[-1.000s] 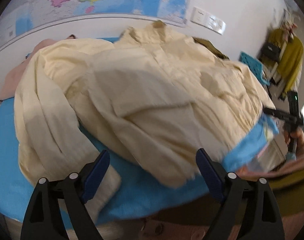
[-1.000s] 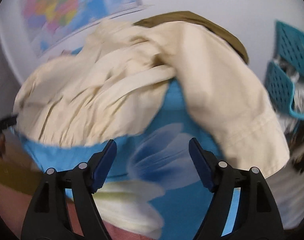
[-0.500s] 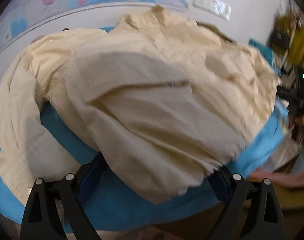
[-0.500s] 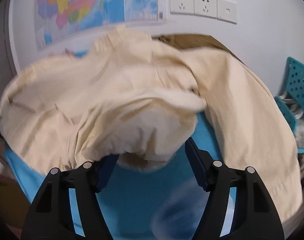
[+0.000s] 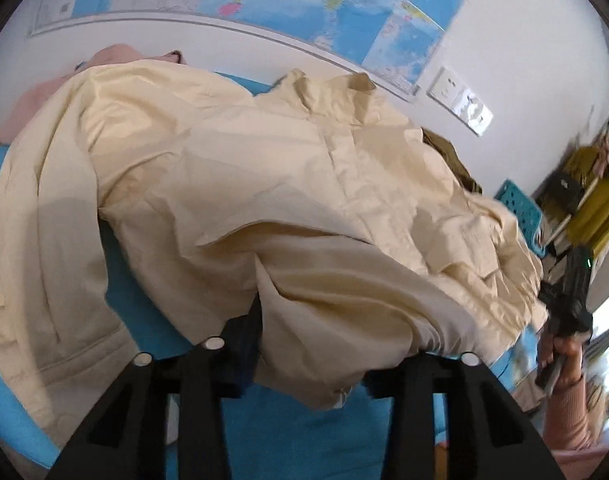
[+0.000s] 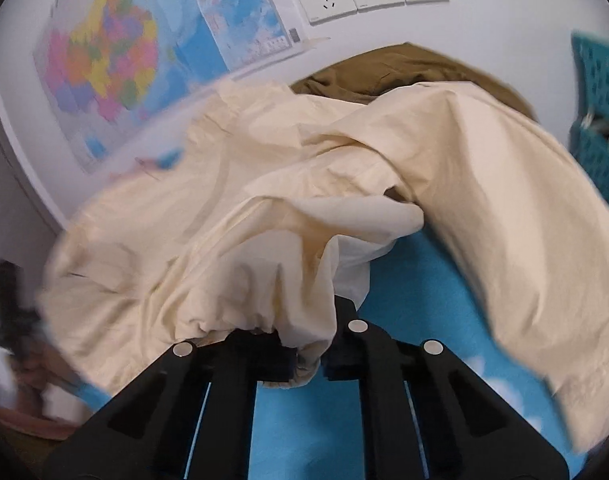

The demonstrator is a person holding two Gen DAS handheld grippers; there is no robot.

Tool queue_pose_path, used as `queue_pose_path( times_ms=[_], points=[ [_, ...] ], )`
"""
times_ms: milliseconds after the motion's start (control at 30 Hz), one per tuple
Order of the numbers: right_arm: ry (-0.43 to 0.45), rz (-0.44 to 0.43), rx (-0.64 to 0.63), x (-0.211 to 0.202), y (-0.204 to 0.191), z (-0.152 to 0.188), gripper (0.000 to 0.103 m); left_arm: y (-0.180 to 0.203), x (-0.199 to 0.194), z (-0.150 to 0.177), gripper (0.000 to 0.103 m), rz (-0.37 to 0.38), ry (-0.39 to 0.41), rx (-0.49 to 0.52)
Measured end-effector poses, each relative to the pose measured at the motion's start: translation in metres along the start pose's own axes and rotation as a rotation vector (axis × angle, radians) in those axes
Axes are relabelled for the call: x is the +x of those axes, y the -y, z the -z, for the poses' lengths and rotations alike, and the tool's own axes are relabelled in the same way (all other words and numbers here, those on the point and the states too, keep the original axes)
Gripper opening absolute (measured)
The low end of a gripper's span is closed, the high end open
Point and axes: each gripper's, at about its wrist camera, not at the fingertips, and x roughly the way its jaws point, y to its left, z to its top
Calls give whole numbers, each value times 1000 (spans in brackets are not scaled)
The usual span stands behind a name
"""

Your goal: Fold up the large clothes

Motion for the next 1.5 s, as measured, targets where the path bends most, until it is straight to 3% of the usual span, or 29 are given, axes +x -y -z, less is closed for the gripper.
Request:
queue_pose_path(
  times_ms=[67,200,300,400,433,467,500,533,600,633,667,733,800,867,933,1100,1167,1267,1367,1500],
  points=[
    [0,-66,30,-18,-3,-2,8,-2,-9,-6,25,10,15,-17],
    [31,-235,60,-73,-18,0,8,-8,-46,-16,24,49,48,-28],
    [47,-299,61,-103,-24,12,8,-15,-67,-14,26,116,11,-24],
    [-81,-166,-9,-87,-28,34,14,-7,-58,-4,35,51,-92,74],
    [-150,-105,-21,-75,-25,42,25,-4,-52,1,42,25,-126,122],
    [-202,-58,-37,-65,-23,48,48,0,-46,7,47,4,-153,170],
    [-266,8,-69,-53,-22,57,55,7,-42,13,48,-5,-164,235],
    [-302,83,-103,-47,-22,63,64,14,-44,19,48,-12,-147,295],
    [-329,87,-128,-51,-23,63,63,20,-59,23,49,9,-99,365],
    [-331,75,-151,-59,-26,60,64,20,-72,24,56,57,-57,394],
    [-334,71,-182,-67,-30,57,71,18,-93,23,72,115,14,418],
    [-336,69,-296,-90,-43,51,78,7,-122,16,88,222,119,405],
    [-322,54,-371,-112,-50,47,78,-4,-146,8,88,256,217,370],
    [-242,-36,-388,-136,-55,30,81,-9,-151,-6,88,210,268,348],
    [-141,-67,-379,-141,-59,5,83,-2,-131,-30,88,102,259,354],
    [-61,56,-396,-63,-86,-51,81,34,-26,-87,86,-99,105,447],
    [-81,74,-383,-19,-91,-71,71,45,21,-102,78,-170,24,498],
    [-132,133,-442,57,-101,-100,68,56,97,-120,74,-251,-102,594],
    [-200,135,-445,119,-106,-122,67,52,152,-132,71,-293,-226,604],
    [-294,198,-552,184,-114,-127,62,49,191,-137,71,-330,-315,634]
  ],
)
